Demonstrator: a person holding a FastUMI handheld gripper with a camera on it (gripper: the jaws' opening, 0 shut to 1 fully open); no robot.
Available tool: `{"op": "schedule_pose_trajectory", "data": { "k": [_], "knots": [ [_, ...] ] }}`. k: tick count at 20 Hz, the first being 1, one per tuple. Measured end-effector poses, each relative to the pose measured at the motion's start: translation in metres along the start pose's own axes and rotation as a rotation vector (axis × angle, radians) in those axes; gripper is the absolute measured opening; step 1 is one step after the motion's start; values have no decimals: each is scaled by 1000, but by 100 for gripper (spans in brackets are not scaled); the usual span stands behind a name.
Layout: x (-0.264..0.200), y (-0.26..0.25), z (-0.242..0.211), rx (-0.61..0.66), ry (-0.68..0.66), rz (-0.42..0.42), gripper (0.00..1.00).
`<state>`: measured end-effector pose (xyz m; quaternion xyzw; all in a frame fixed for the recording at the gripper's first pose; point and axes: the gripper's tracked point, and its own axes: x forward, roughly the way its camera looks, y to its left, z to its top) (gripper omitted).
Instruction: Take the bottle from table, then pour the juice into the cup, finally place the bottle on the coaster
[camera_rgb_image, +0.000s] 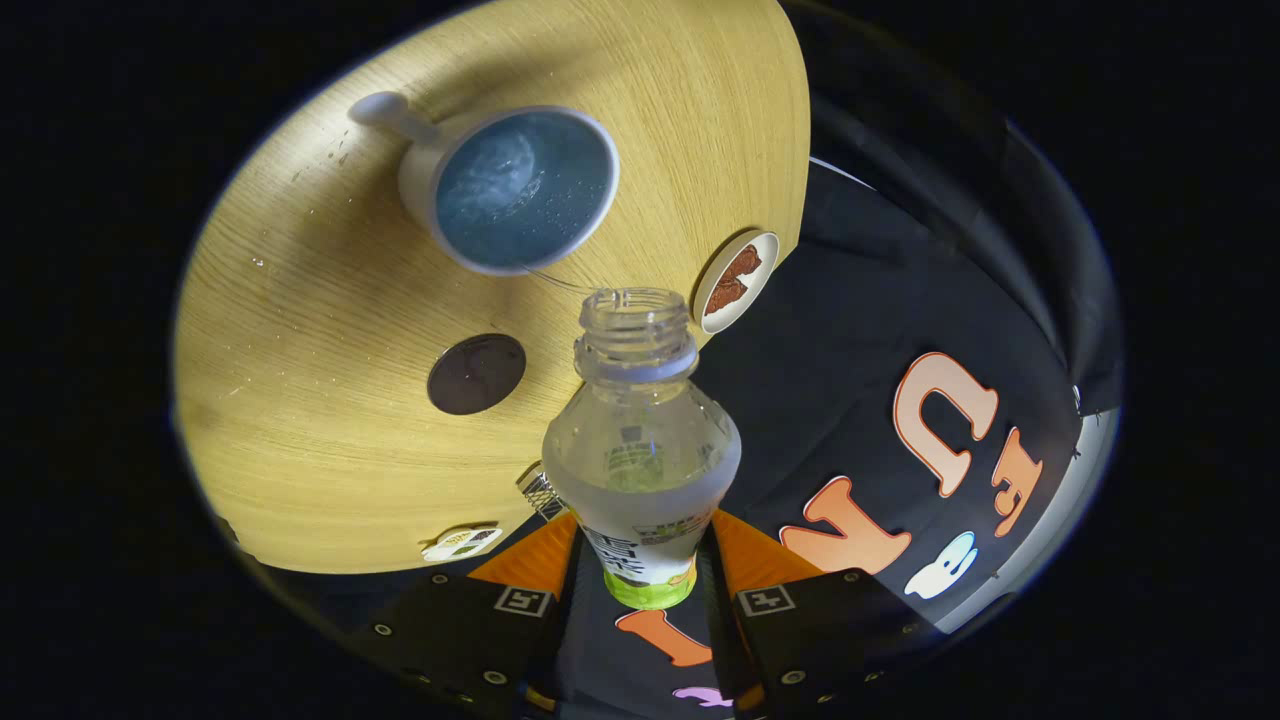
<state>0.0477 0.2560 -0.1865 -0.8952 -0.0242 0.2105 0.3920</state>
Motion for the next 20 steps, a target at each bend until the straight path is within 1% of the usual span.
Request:
{"op": "schedule_pose_trajectory", "data": {
  "k": [6,9,13,20],
  "knots": [
    [-5,13,11,182,-43,24,53],
    [-7,25,10,322,-54,49,53],
    [-10,33,4,586,-65,83,53],
    [-12,43,-4,1082,-105,188,54]
  ]
}}
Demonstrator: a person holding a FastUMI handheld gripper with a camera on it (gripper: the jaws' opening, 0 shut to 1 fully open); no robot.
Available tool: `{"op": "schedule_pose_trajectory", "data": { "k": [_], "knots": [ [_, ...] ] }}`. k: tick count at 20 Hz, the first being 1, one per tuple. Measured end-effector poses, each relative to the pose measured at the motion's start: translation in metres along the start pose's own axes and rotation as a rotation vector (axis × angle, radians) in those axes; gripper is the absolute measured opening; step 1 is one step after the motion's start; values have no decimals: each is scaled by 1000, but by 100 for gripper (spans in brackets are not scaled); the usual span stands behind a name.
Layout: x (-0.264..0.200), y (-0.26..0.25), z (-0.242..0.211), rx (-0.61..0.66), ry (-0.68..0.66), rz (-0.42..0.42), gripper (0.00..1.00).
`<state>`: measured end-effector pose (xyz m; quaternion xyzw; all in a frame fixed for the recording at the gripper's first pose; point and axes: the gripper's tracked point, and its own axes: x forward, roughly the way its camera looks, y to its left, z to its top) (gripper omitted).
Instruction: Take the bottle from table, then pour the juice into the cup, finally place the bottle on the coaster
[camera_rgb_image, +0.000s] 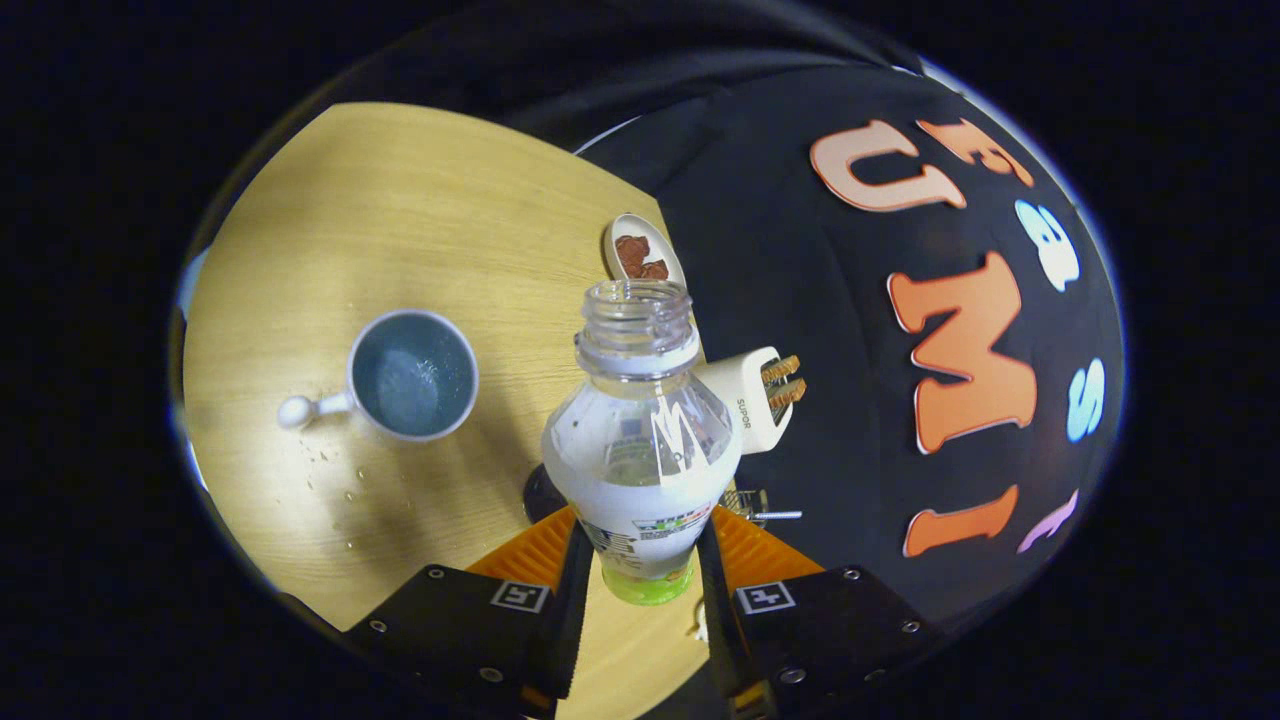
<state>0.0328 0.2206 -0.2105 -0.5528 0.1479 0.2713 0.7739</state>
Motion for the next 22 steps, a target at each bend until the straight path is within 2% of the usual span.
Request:
{"op": "schedule_pose_trajectory", "data": {
  "k": [3,7,10,17,22],
  "knots": [
    [6,-11,-6,193,-4,7,54],
    [20,-24,-13,507,-19,64,54],
    [31,-43,-28,619,-8,39,54],
    [68,-40,-31,960,-57,86,54],
    [93,-22,-42,1085,-35,119,53]
  ]
}}
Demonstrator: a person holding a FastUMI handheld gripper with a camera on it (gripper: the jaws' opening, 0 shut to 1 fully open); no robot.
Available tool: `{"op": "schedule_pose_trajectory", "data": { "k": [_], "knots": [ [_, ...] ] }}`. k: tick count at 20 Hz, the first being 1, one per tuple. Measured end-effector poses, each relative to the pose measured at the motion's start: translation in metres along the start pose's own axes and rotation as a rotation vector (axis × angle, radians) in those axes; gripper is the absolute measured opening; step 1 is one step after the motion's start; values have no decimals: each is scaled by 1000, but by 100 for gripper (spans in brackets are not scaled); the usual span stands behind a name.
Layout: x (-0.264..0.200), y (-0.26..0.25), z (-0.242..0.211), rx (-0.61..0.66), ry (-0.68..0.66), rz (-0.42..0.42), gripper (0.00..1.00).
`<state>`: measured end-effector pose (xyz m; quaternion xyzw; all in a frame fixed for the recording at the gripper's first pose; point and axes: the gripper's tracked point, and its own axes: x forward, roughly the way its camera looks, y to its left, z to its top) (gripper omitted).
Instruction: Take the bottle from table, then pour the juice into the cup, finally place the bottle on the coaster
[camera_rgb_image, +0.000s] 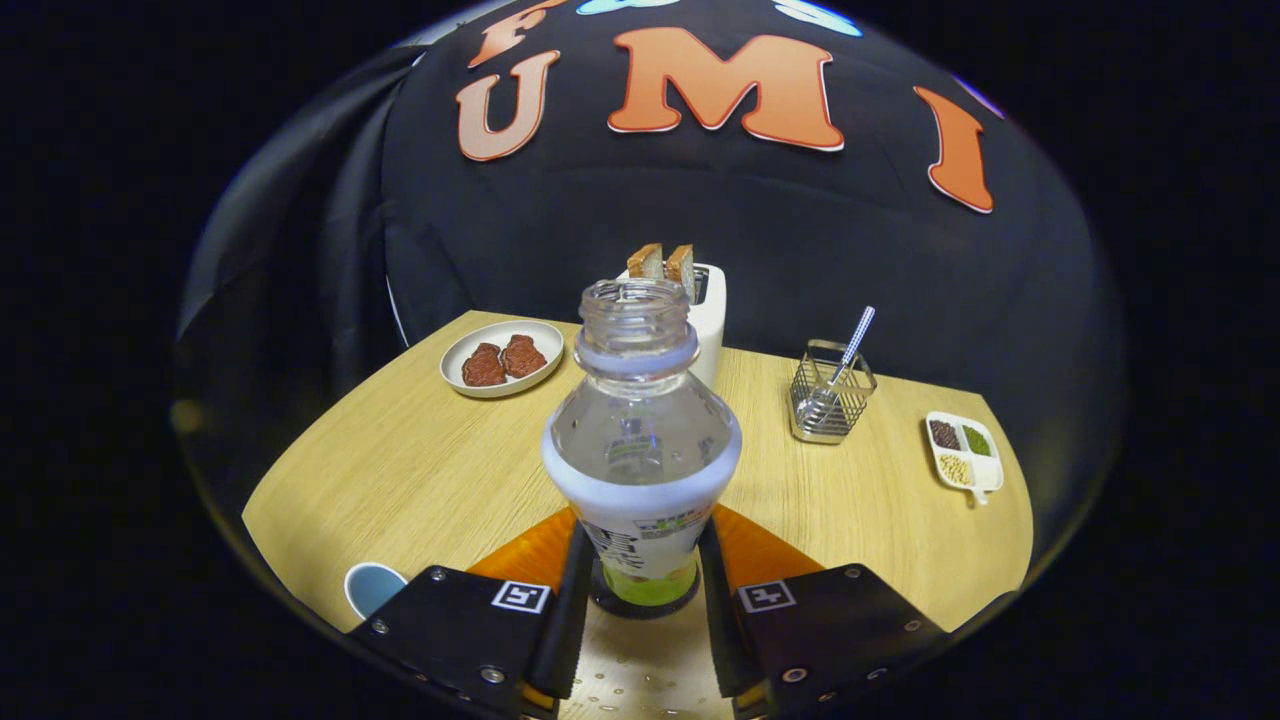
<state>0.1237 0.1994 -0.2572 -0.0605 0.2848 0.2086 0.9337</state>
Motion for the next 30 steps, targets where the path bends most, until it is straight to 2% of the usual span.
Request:
{"op": "schedule_pose_trajectory", "data": {
  "k": [2,9,16,20,21,23,30],
  "knots": [
    [7,-4,-7,20,13,-10,57],
    [19,-6,-16,96,-2,-12,60],
    [16,-3,-25,88,23,-36,68],
    [6,-4,-25,67,25,-64,80],
    [3,-4,-23,61,16,-69,89],
    [-4,-5,-23,58,16,-74,98],
    [-58,-14,1,26,-28,-102,98]
  ]
}}
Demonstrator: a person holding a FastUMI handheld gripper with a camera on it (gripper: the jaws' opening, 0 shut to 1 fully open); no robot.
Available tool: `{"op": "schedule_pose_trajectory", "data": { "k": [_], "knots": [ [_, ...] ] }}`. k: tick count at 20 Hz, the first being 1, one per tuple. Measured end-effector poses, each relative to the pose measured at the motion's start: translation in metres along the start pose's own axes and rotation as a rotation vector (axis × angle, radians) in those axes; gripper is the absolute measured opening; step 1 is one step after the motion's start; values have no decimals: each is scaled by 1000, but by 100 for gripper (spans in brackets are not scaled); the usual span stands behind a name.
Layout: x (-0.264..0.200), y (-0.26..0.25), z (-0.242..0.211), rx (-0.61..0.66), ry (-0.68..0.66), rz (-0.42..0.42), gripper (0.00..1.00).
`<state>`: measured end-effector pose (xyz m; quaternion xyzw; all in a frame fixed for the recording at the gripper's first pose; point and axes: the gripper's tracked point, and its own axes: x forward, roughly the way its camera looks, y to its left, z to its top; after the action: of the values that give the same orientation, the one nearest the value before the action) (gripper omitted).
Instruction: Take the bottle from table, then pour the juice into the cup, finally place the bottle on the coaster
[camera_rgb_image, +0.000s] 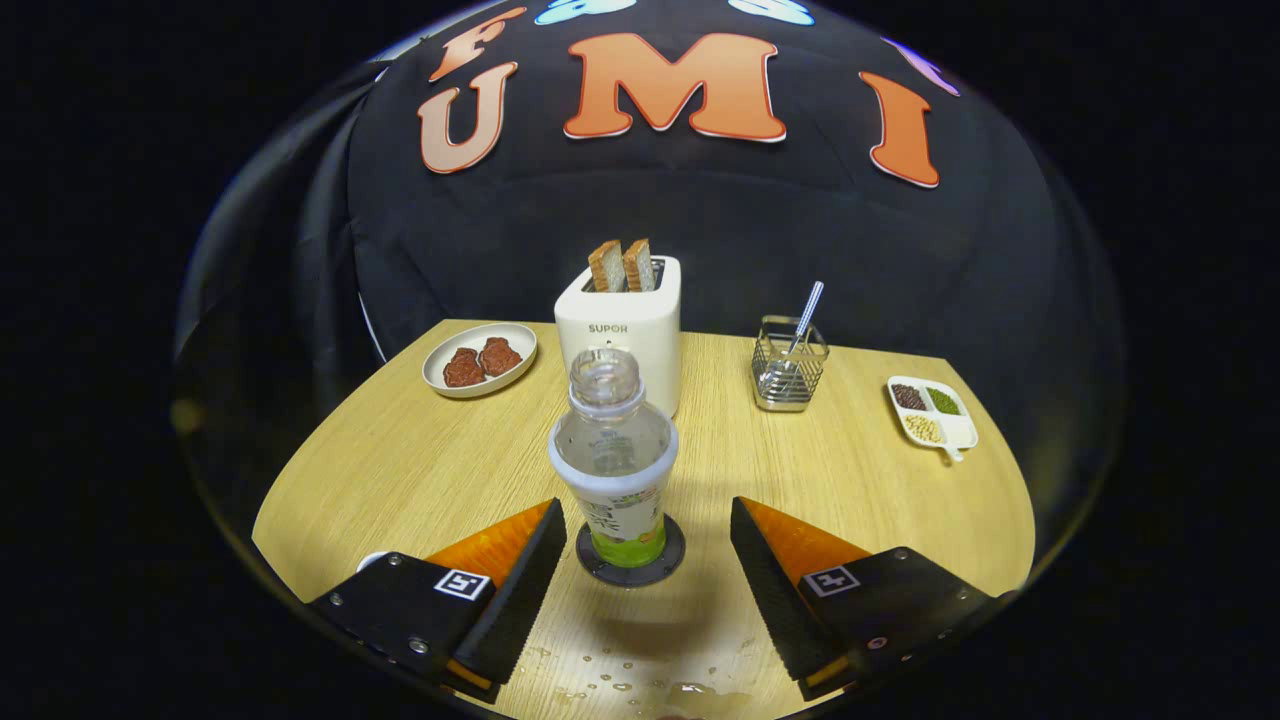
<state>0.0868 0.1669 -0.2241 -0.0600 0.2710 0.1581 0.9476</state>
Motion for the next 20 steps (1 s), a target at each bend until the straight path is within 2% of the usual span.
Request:
{"op": "schedule_pose_trajectory", "data": {
  "k": [6,12,15,20],
  "knots": [
    [-66,-27,57,45,-92,-23,98],
    [-131,-81,98,30,-186,-139,97],
    [-148,-94,112,56,-224,-175,97],
    [-147,-96,112,72,-239,-178,98]
  ]
}}
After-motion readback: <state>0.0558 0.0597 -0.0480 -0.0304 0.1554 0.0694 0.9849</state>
